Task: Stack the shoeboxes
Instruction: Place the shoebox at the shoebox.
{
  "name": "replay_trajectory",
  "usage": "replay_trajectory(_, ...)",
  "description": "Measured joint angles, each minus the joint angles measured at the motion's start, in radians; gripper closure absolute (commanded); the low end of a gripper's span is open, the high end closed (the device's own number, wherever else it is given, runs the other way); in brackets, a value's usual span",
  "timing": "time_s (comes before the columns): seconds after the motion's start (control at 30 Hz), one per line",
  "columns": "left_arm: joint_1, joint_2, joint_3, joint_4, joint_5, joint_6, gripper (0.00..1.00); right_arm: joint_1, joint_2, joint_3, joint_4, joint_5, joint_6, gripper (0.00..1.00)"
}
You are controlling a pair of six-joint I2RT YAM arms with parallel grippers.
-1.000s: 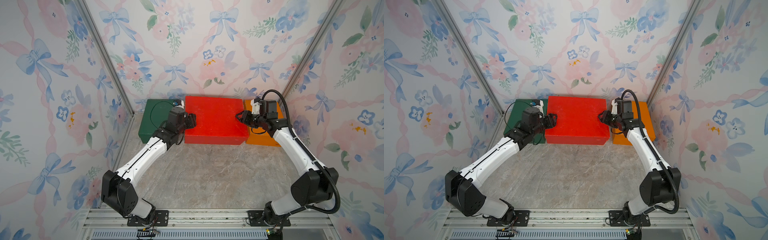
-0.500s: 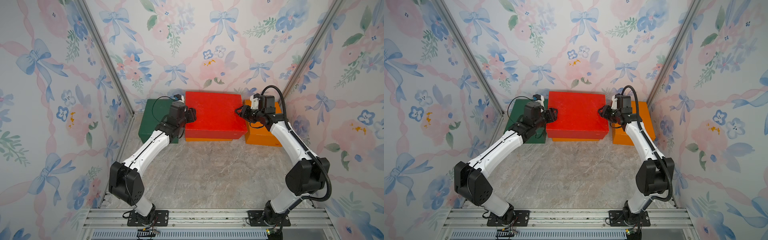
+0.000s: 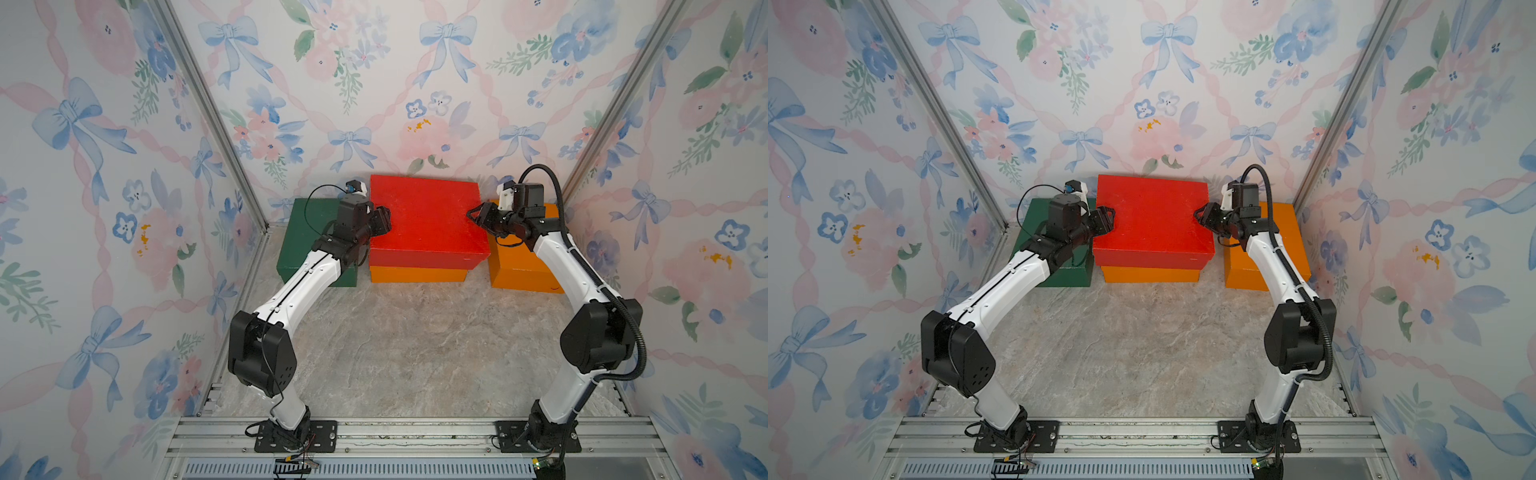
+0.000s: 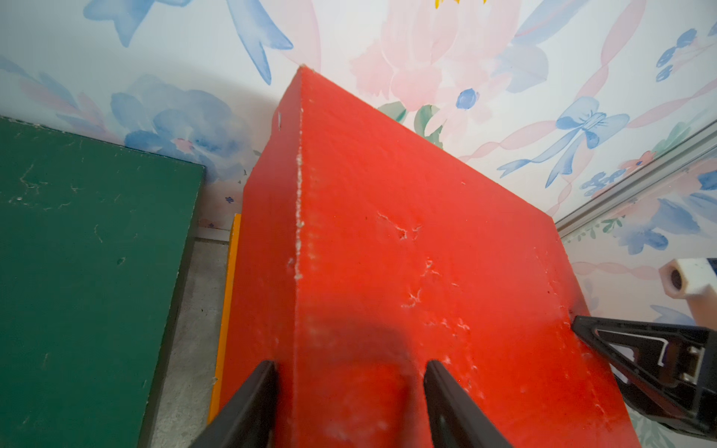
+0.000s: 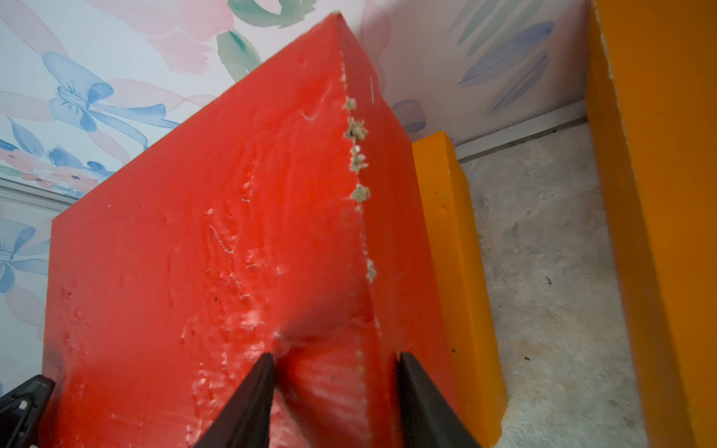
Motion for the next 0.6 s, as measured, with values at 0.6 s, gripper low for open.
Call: replay_trajectory(0.6, 0.062, 0.158, 0.091, 0.018, 0.082, -0.005, 0.38, -0.023, 0.159, 0.176, 0.016, -0.051, 0.067, 0.51)
